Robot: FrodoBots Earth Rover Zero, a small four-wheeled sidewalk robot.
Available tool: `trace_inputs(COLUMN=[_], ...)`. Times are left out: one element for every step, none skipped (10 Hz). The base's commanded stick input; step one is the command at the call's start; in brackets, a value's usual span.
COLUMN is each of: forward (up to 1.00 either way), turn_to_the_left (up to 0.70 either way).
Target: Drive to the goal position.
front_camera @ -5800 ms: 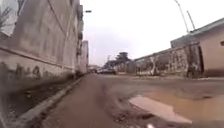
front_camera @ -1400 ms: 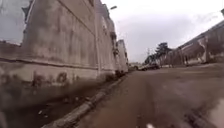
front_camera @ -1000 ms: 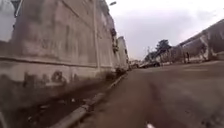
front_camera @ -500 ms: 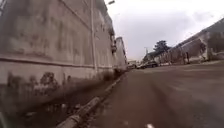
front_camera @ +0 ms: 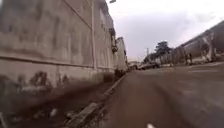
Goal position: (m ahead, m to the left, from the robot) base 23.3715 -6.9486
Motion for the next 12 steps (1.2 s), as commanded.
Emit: trace_inputs(forward=[0.70, 0.70, 0.70, 0.70, 0.70, 0.70, 0.70, 0.70, 0.70, 0.70, 0.70, 0.70], turn_to_the_left=[0.00, -0.14, -0.28, -0.28, -0.28, -0.28, -0.28, -0.28, -0.28, -0.28, -0.28, -0.28])
